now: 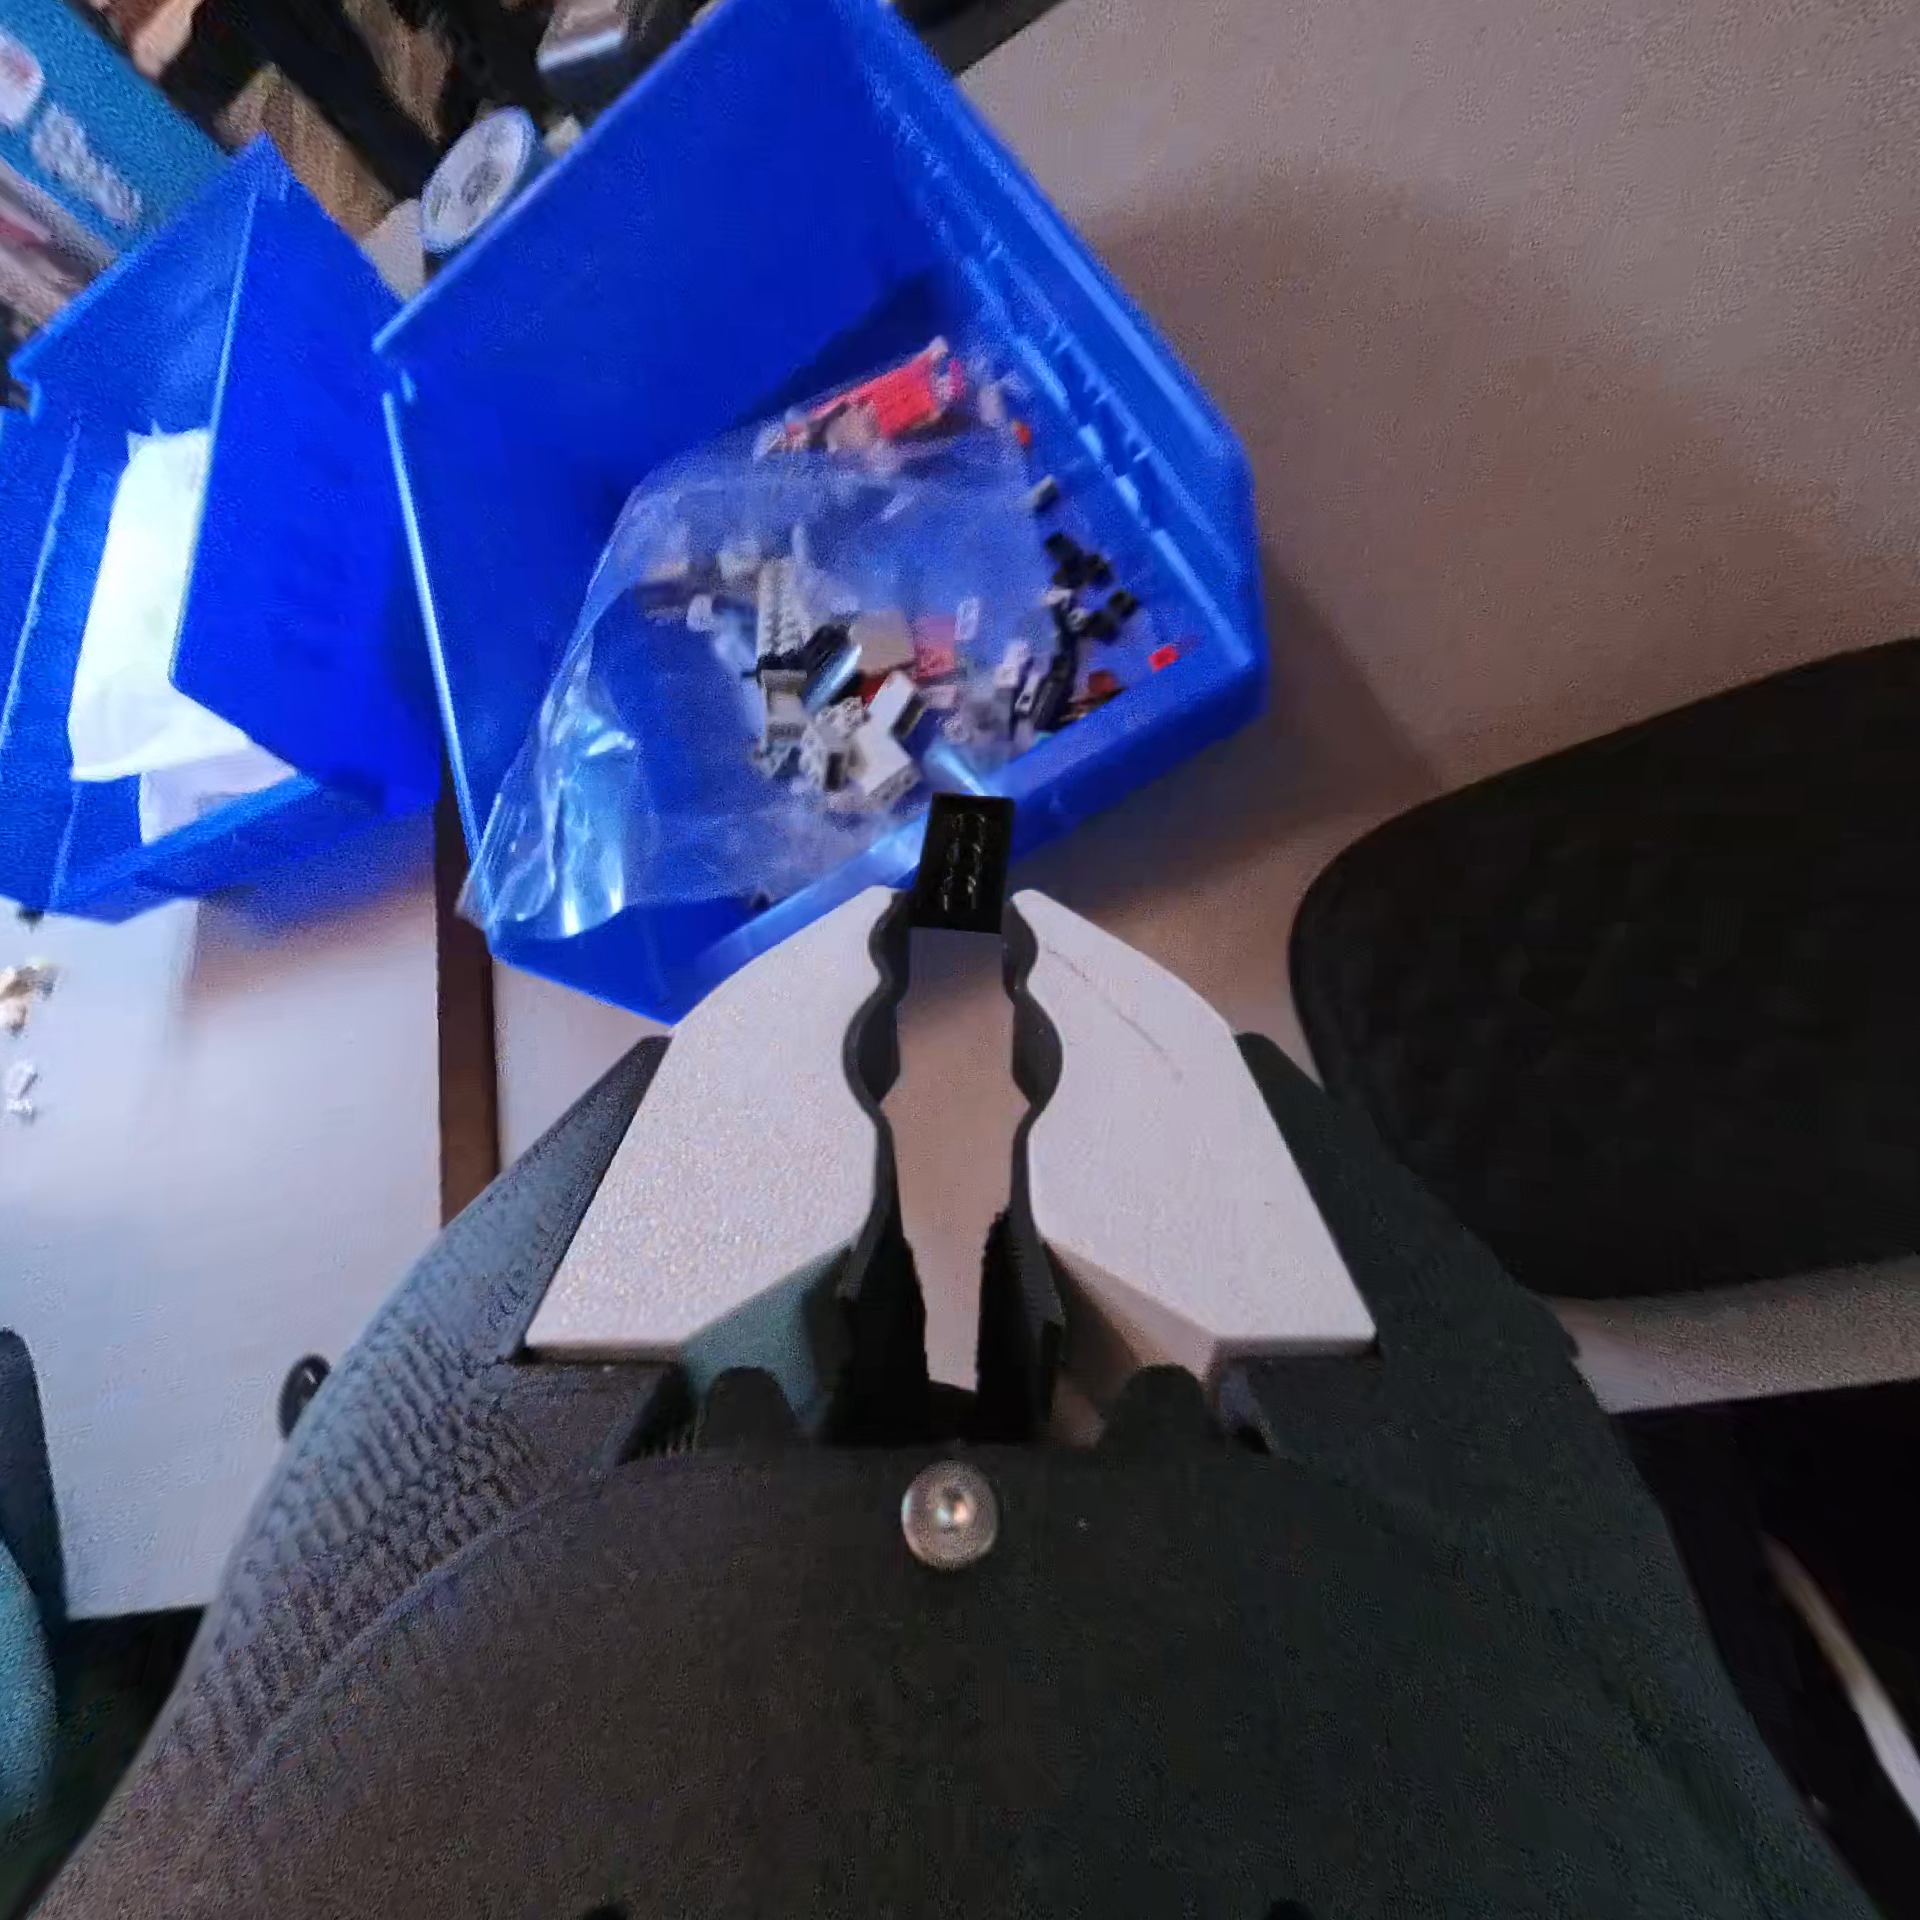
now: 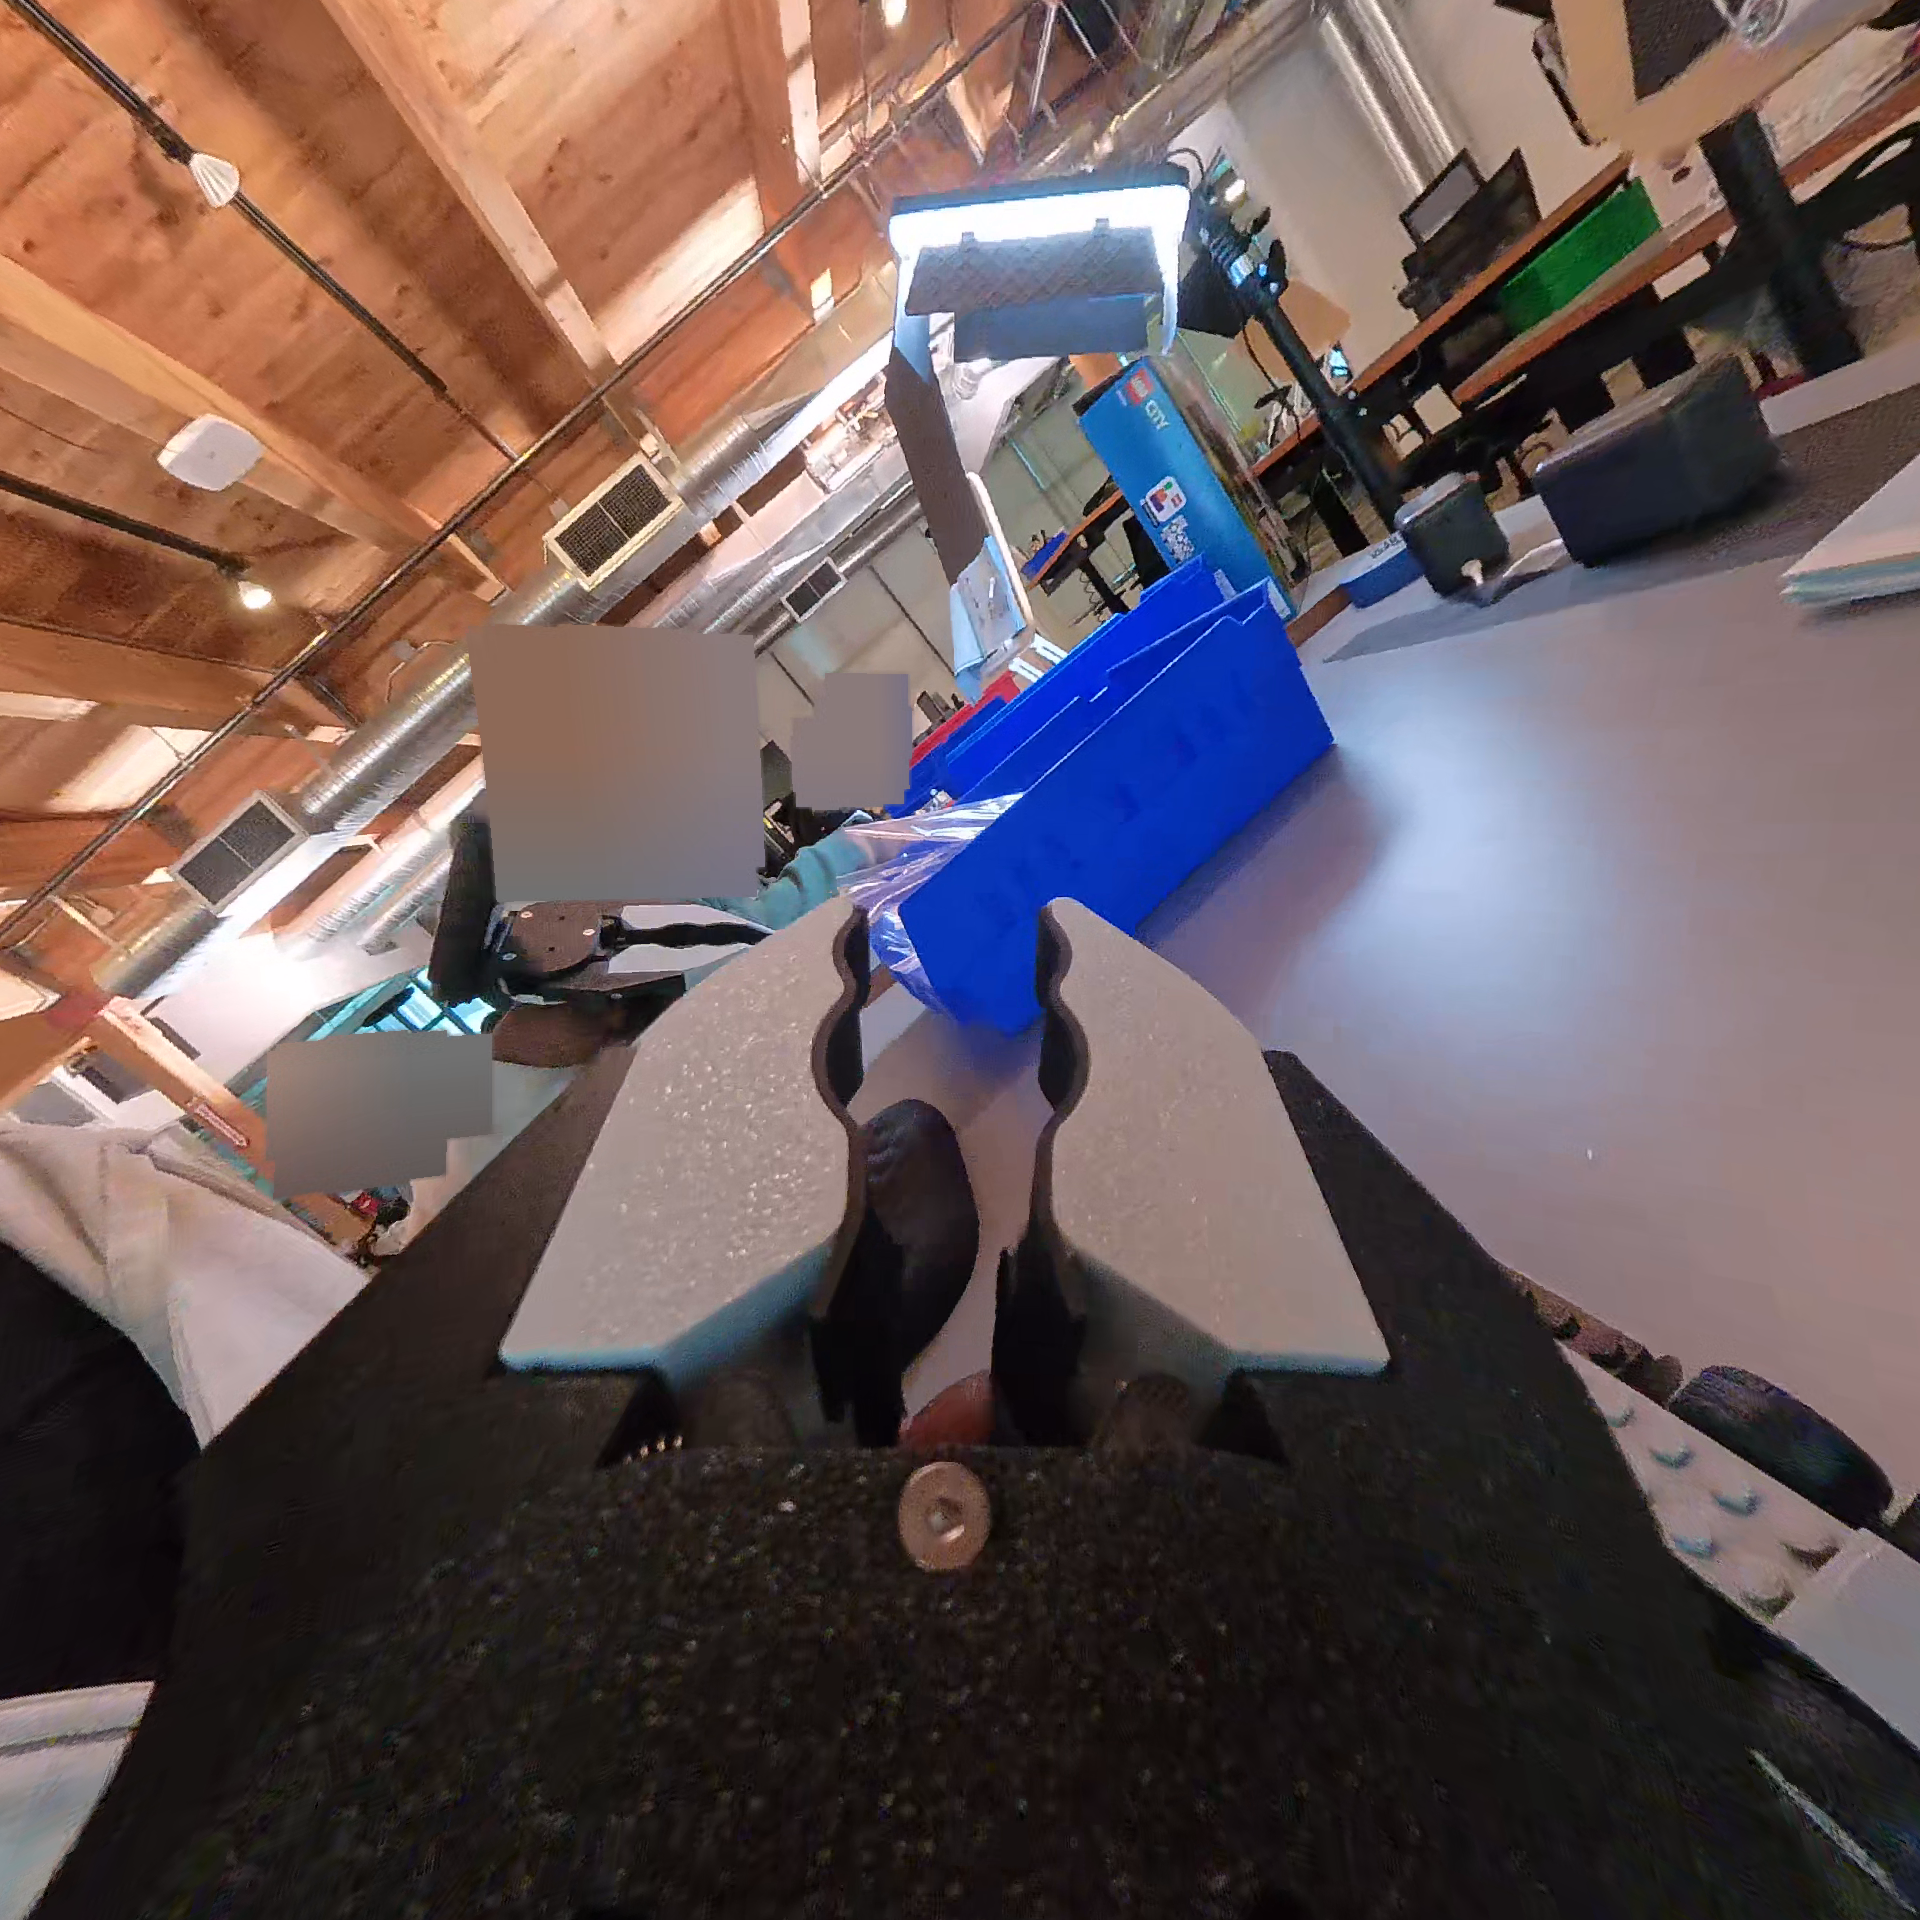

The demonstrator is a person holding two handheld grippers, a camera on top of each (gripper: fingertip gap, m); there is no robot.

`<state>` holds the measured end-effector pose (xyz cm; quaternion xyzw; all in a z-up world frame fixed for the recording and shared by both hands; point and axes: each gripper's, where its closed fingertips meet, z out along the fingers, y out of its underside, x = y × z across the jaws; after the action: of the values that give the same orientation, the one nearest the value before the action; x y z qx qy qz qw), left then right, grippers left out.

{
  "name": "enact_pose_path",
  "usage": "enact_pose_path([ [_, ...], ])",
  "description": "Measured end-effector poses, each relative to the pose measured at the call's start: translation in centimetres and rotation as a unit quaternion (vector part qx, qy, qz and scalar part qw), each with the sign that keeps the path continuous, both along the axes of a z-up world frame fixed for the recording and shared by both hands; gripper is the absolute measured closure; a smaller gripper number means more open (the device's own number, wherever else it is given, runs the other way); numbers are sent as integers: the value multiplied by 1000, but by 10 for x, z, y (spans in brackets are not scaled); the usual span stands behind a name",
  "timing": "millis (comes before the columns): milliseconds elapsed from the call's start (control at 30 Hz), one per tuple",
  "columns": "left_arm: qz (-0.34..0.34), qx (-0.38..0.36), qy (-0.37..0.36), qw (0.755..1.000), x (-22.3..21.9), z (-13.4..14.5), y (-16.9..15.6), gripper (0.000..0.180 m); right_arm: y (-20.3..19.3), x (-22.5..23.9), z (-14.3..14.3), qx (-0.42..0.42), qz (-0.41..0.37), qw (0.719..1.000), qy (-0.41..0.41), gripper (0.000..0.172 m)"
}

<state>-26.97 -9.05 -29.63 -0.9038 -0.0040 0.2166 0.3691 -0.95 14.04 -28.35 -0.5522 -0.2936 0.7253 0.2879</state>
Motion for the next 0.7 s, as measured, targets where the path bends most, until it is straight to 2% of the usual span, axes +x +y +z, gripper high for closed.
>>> enact_pose_path([
  [100,48,4,-8,999,-31,-16,-3,164,-5,-4,-6,0,11,1000,-14,143],
  [267,77,16,-9,997,-68,-31,35,163,-2,-4,-11,6,3,1000,-30,144],
  [300,80,9,-12,997,-71,-33,39,157,-1,-3,-11,6,0,1000,-30,144],
  [333,82,5,-13,997,-71,-32,42,143,0,-3,-11,5,-2,1000,-30,143],
  [367,80,11,-16,997,-69,-28,44,141,1,-2,-12,5,-3,999,-32,144],
  [433,71,35,-27,997,-62,-20,46,141,3,-1,-12,5,-7,999,-34,144],
  [633,88,26,0,996,-50,-3,30,142,15,6,-11,31,-49,997,-46,144],
  [700,54,42,25,997,-27,15,39,143,23,9,-13,54,-73,994,-65,143],
])
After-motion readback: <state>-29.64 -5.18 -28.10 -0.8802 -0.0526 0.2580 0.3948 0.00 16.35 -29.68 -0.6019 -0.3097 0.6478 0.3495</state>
